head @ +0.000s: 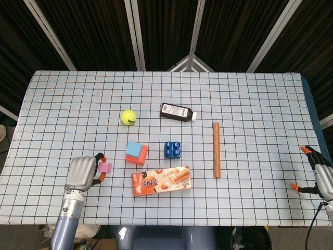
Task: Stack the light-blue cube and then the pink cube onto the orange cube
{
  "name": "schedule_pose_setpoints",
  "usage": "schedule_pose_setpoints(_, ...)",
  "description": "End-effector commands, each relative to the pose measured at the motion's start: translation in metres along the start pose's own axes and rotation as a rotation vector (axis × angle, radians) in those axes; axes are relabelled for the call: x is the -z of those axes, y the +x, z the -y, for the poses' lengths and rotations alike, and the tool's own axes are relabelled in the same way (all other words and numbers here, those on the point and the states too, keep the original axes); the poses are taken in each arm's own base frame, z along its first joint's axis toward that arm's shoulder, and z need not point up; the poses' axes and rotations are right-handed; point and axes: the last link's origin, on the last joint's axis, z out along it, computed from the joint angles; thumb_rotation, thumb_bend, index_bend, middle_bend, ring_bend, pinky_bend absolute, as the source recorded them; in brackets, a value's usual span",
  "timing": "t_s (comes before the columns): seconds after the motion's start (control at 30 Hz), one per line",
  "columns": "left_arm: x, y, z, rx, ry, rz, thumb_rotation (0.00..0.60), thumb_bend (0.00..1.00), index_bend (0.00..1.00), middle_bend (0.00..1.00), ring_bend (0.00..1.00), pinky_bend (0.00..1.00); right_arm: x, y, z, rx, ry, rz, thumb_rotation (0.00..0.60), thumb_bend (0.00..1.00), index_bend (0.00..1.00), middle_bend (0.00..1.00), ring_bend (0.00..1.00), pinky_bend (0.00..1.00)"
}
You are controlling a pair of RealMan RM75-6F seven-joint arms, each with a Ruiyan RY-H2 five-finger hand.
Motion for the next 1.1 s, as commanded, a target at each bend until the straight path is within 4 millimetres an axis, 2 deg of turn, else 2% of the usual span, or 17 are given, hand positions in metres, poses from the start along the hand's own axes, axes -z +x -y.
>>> schedule_pose_setpoints(0.03, -0.022, 0.033, -0.008, 0.003, -0.028, 0.016, 0.600, 0.34, 0.45, 0.78, 0.77, 0.83, 0.000, 0.000, 0.000, 0.001, 0.000, 0.002, 0.600, 0.07, 0.00, 0.04, 0.05, 0.14)
schedule_pose_setpoints(0.27, -0.064, 0.057, -0.020, -0.011, -0.010, 0.046, 0.600, 0.34, 0.45, 0.78, 0.77, 0.83, 0.000, 0.000, 0.000, 0.000, -0.003, 0.000, 0.600, 0.07, 0.00, 0.04, 0.05, 0.14)
schedule_pose_setpoints(0.43, -0.080, 0.064, -0.033, 0.005, -0.033, 0.054, 0.600, 0.34, 0.45, 0.78, 0.77, 0.82, -0.002, -0.001, -0.001, 0.001, -0.008, 0.006, 0.600, 0.07, 0.00, 0.04, 0.05, 0.14)
schedule_pose_setpoints(1.1, -0.093, 0.052, -0.065, -0.111, -0.099, 0.108, 0.600, 0.34, 0.45, 0.77, 0.76, 0.81, -0.001, 0.001, -0.003, -0.007, -0.007, 0.000, 0.600, 0.07, 0.00, 0.04, 0.05, 0.14)
